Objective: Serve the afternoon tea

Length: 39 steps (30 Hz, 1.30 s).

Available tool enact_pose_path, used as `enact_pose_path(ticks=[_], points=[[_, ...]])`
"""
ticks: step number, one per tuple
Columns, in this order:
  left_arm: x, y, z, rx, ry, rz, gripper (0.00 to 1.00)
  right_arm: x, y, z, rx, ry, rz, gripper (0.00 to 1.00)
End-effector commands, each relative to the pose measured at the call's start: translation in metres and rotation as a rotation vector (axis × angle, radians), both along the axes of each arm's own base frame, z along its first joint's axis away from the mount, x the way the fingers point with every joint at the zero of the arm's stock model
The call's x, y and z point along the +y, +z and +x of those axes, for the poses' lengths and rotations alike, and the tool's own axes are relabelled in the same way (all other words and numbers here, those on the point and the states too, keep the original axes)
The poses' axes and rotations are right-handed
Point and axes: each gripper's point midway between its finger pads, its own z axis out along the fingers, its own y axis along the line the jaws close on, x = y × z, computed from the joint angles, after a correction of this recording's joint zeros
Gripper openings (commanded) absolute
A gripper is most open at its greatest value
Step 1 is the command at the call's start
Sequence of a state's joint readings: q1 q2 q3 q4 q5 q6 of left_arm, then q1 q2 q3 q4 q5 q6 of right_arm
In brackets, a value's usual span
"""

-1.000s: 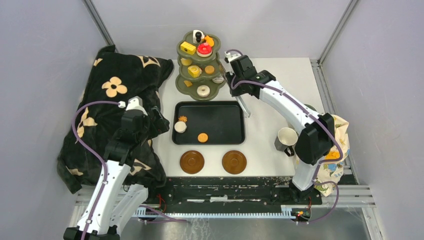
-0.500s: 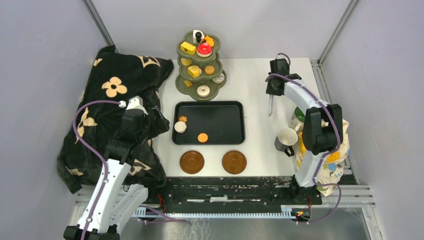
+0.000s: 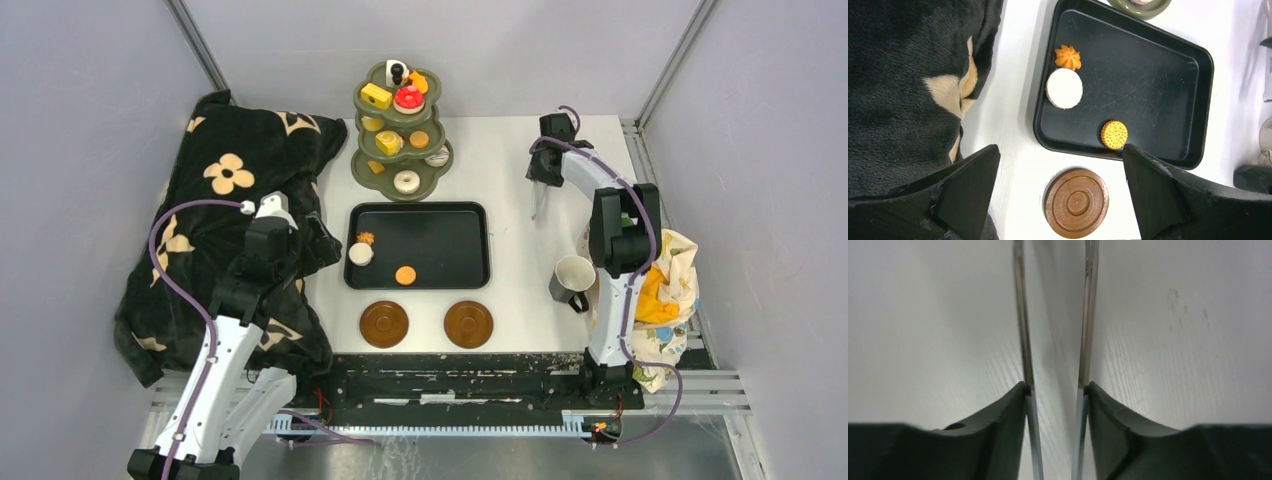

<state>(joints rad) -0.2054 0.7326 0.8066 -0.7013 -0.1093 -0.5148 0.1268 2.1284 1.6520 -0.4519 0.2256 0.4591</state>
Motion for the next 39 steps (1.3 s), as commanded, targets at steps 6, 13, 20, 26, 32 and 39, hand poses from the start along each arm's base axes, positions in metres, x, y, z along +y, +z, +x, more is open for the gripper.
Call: enact_pose_path(ticks=[6, 13, 20, 26, 32, 39], points=[[-0.015, 0.017, 0.013, -0.045, -0.062, -0.040, 0.99, -0.022, 0.094, 0.034, -0.181, -0.006, -0.001, 0.91], [-0.038, 0.008, 0.025, 0.015, -0.111, -0.008, 0.99, -0.003, 0.169, -0.029, -0.259, 0.058, 0.084, 0.99], [-0.110, -0.028, 0.009, 0.078, -0.217, 0.040, 0.99, 0.051, 0.157, -0.142, -0.187, 0.189, 0.048, 0.99], [-0.161, -0.031, -0.007, 0.068, -0.341, 0.078, 0.99, 0.016, 0.154, -0.239, -0.059, 0.112, -0.107, 1.00], [-0.174, -0.036, -0.009, 0.036, -0.370, 0.037, 0.99, -0.001, 0.135, -0.301, -0.085, 0.020, -0.003, 0.99], [-0.171, -0.033, -0.008, 0.003, -0.351, 0.015, 0.99, -0.007, 0.111, -0.328, -0.093, -0.015, 0.054, 1.00]])
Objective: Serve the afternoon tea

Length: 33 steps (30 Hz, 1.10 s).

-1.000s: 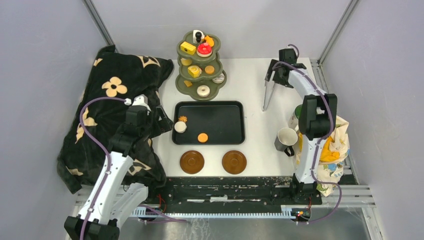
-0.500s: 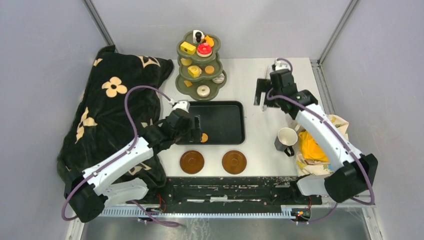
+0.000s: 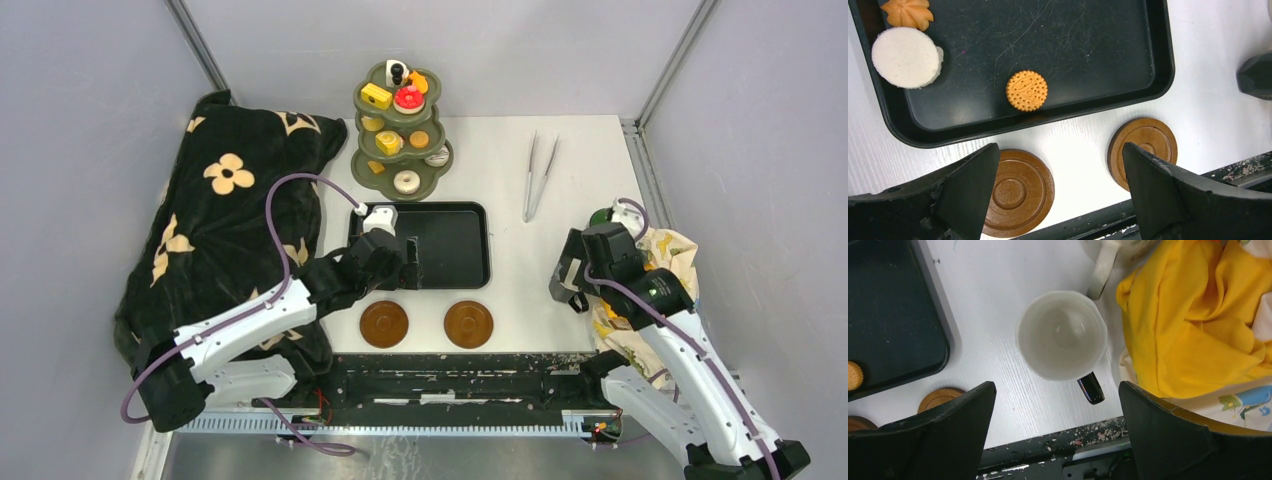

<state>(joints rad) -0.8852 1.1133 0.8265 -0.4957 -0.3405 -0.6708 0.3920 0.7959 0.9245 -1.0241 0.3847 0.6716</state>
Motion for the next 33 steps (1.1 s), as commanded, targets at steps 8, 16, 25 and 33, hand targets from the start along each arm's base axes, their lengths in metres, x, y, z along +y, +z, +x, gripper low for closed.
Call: enact_pose_path(ticks=[8, 16, 25, 33], points=[[-0.004, 0.025, 0.009, -0.087, 0.052, -0.116, 0.99, 0.015, -0.036, -0.017, 0.073, 0.040, 0.085, 1.00], [-0.003, 0.025, 0.008, -0.084, 0.057, -0.124, 0.99, 0.010, -0.048, -0.016, 0.035, -0.060, 0.124, 1.00], [-0.008, 0.028, 0.010, -0.084, 0.044, -0.127, 0.99, 0.029, -0.083, -0.026, 0.118, -0.019, 0.213, 1.00], [-0.009, 0.024, 0.008, -0.071, 0.037, -0.123, 0.99, 0.041, -0.088, -0.019, 0.152, 0.047, 0.219, 0.97]])
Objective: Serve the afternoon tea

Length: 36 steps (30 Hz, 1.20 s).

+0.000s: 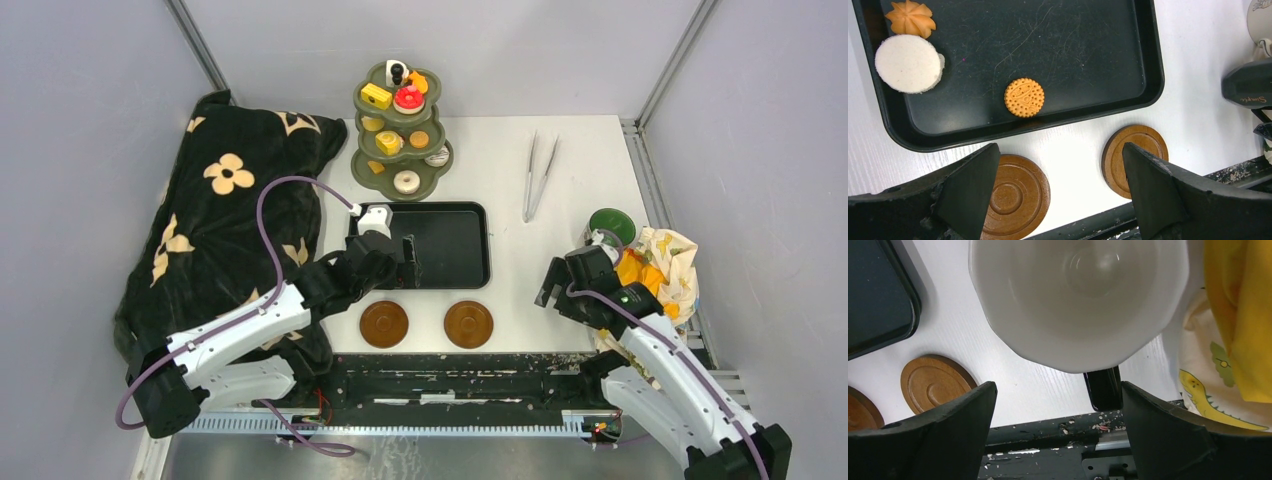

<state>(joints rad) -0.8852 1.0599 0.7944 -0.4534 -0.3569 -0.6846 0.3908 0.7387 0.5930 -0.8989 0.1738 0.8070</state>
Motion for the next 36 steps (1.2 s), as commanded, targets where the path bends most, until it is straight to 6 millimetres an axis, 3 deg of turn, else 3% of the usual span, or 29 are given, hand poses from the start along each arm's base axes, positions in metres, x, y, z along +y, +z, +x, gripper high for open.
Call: enact_pose_path(ticks=[1, 4, 8, 16, 19, 22, 26, 30, 33, 36], points=[[-0.011, 0.015, 0.006, -0.027, 0.014, -0.072, 0.99, 0.011, 0.010, 0.019, -0.045, 0.027, 0.028, 0.95], [-0.011, 0.015, 0.006, -0.027, 0.013, -0.071, 0.99, 0.004, 0.007, 0.021, -0.030, 0.004, -0.018, 0.87], [-0.010, 0.013, 0.006, -0.026, 0.017, -0.064, 0.99, -0.013, 0.004, 0.020, -0.001, -0.051, -0.105, 0.67], [-0.010, 0.007, 0.005, -0.013, 0.012, -0.053, 0.99, -0.016, 0.008, 0.028, -0.040, -0.021, -0.139, 0.40], [-0.011, 0.006, 0.005, -0.013, 0.004, -0.051, 0.99, -0.015, 0.007, 0.030, -0.040, -0.018, -0.140, 0.25], [-0.012, 0.007, 0.006, -0.015, 0.000, -0.049, 0.99, -0.013, 0.005, 0.032, -0.045, -0.008, -0.132, 0.03], [-0.011, 0.010, 0.006, -0.027, -0.011, -0.035, 0.99, 0.008, 0.016, 0.036, -0.062, 0.114, -0.095, 0.01], [-0.014, 0.018, 0.006, -0.026, -0.034, -0.034, 0.99, 0.024, 0.048, 0.041, -0.149, 0.217, -0.091, 0.01], [-0.009, 0.029, 0.009, -0.043, -0.002, -0.038, 0.99, 0.047, 0.075, 0.046, -0.188, 0.360, -0.064, 0.01], [0.003, 0.047, 0.014, -0.069, 0.058, -0.062, 0.99, 0.081, 0.089, 0.043, -0.204, 0.513, -0.033, 0.01]])
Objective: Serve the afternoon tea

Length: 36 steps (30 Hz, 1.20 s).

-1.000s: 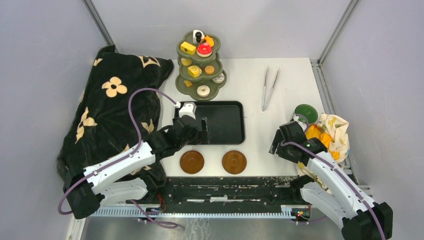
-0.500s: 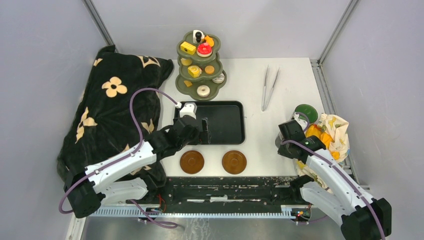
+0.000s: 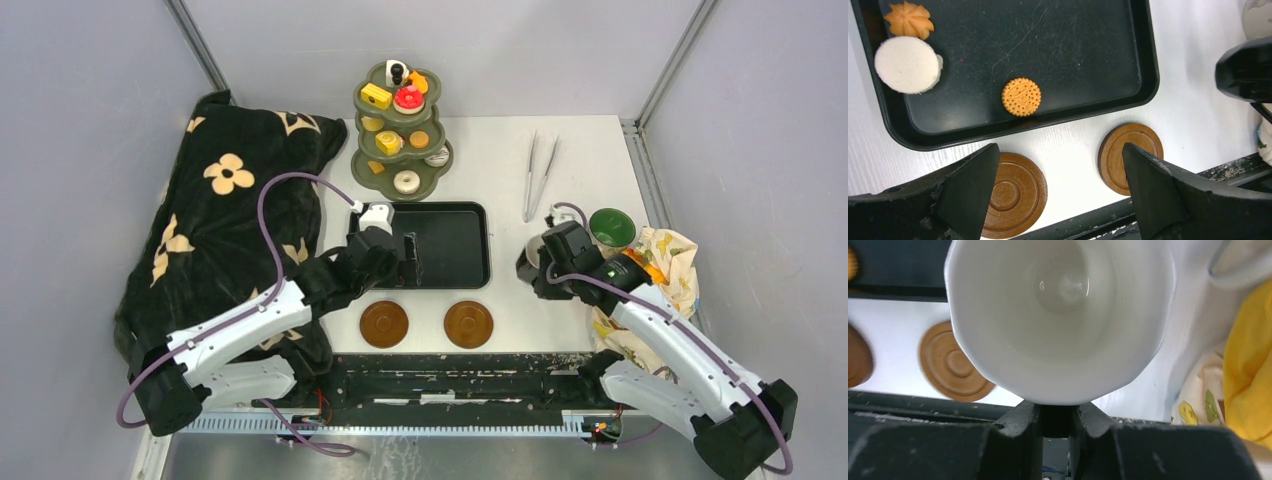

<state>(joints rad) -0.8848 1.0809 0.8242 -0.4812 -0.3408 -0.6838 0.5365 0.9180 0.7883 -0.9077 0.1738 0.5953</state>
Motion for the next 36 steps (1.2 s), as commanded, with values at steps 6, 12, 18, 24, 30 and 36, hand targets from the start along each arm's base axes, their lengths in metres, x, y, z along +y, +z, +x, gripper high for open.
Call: enact_pose_path(ticks=[6, 12, 18, 24, 30, 36], points=[[0.075, 0.093, 0.033, -0.120, 0.253, -0.152, 0.99, 0.130, 0.061, 0.002, -0.229, 0.503, 0.073, 0.01], [0.115, 0.141, 0.033, -0.186, 0.367, -0.137, 0.99, 0.223, 0.066, -0.025, -0.324, 0.773, 0.099, 0.01], [0.132, 0.172, 0.027, -0.278, 0.420, -0.167, 0.99, 0.286, 0.050, -0.045, -0.292, 0.885, 0.042, 0.01], [0.139, 0.180, 0.023, -0.296, 0.434, -0.160, 0.99, 0.319, 0.034, -0.064, -0.248, 0.950, 0.063, 0.01], [0.138, 0.177, 0.022, -0.297, 0.436, -0.169, 0.99, 0.329, 0.019, -0.061, -0.241, 0.970, 0.029, 0.01], [0.129, 0.173, 0.022, -0.293, 0.376, -0.174, 0.99, 0.330, 0.006, -0.055, -0.237, 0.975, -0.033, 0.01]])
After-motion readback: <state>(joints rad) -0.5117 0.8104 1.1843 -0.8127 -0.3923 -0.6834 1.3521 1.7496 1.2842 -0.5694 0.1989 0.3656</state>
